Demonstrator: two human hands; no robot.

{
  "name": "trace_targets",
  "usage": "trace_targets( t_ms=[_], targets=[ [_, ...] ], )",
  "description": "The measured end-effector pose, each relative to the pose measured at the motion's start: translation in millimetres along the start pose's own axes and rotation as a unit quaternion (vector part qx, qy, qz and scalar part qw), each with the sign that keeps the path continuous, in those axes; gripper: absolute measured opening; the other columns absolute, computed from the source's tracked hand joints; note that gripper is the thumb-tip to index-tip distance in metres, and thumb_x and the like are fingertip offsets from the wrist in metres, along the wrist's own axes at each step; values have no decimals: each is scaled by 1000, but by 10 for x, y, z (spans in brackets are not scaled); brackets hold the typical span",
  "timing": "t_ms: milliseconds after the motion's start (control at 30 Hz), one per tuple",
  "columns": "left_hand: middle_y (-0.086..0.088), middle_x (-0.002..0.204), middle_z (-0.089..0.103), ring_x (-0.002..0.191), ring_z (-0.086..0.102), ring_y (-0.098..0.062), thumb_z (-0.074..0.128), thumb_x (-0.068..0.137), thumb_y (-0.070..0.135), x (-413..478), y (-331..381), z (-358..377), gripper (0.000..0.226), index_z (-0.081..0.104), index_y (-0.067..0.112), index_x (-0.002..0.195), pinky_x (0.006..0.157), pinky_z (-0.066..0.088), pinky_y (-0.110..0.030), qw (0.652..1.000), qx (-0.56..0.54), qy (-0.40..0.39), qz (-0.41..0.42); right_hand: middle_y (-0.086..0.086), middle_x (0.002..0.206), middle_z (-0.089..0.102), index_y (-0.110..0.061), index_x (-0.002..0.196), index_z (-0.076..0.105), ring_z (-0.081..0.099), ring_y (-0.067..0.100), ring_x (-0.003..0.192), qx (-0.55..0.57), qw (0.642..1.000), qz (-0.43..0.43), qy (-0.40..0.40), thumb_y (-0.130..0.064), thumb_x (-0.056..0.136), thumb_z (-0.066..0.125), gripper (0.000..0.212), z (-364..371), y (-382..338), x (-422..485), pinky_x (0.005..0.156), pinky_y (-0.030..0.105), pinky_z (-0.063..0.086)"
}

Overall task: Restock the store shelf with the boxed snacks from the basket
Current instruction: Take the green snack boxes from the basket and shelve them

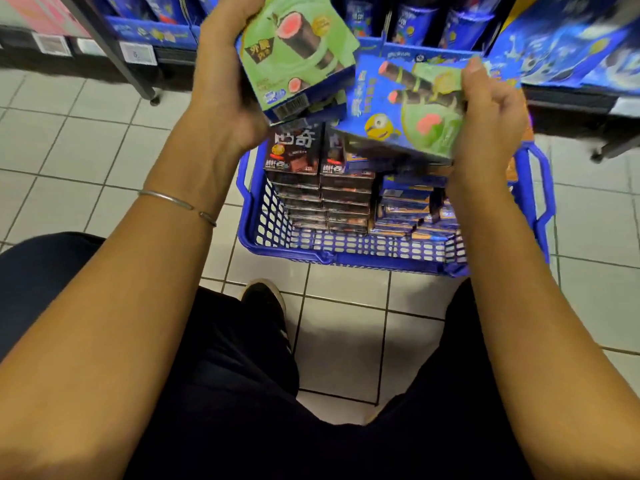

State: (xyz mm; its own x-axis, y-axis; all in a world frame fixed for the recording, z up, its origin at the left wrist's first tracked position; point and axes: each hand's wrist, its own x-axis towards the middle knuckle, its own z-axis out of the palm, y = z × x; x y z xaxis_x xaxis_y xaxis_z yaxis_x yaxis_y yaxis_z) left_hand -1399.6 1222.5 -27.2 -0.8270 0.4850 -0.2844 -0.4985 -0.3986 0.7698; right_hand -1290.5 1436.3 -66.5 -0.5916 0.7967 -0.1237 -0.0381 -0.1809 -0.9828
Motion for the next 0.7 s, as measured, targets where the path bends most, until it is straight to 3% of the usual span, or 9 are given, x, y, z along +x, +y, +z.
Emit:
trace_targets(
  t_ms=[100,200,300,367,433,567,633,700],
  targets=[
    [-24,142,63,126,64,-47,49,107,38,5,3,-16,53,58,1,145,96,56,-61,1000,-25,3,0,17,107,73,-6,96,67,72,36,99,127,990,60,17,-33,99,62,28,76,-223,41,90,61,55],
    [-21,127,73,116,71,-42,55,106,31,30,-58,52,47,59,2,143,90,61,-58,999,9,42,9,8,112,76,-16,102,72,73,29,103,199,975,98,-23,-41,102,55,30,191,-352,-31,92,54,57],
    [-18,122,75,105,75,-38,58,104,30,38,-147,155,45,63,4,140,78,64,-54,994,75,71,-22,12,124,71,-11,120,69,70,31,112,233,961,110,-103,-40,104,51,37,318,-440,-140,96,55,55],
    [-23,131,71,116,71,-41,60,103,25,66,-206,199,47,61,0,142,84,64,-51,991,96,90,-26,11,123,72,-9,122,68,70,30,111,193,965,112,-140,-42,103,53,41,423,-457,-211,96,55,55],
    [-26,134,68,121,68,-43,60,102,22,91,-242,232,46,61,-2,141,90,64,-49,987,117,109,-23,9,113,75,-6,118,70,74,25,95,102,979,109,-139,-50,99,56,50,536,-455,-276,85,49,60],
    [-24,139,66,123,67,-41,54,105,23,155,-252,208,45,59,0,144,100,58,-56,990,87,110,-12,30,114,67,16,123,53,67,29,92,44,991,78,-101,-52,97,56,72,700,-411,-277,87,52,52],
    [-20,139,67,118,71,-37,53,106,27,187,-241,194,48,58,1,146,88,64,-50,994,53,97,-7,30,118,64,13,123,53,62,29,89,39,992,84,-88,-54,96,55,72,768,-403,-264,84,44,49],
    [-18,138,68,113,73,-35,54,106,30,249,-219,181,49,58,3,146,76,64,-42,995,40,96,-2,28,126,60,11,123,54,61,30,89,47,991,97,-77,-54,96,55,70,847,-413,-239,86,46,49]
  ],
)
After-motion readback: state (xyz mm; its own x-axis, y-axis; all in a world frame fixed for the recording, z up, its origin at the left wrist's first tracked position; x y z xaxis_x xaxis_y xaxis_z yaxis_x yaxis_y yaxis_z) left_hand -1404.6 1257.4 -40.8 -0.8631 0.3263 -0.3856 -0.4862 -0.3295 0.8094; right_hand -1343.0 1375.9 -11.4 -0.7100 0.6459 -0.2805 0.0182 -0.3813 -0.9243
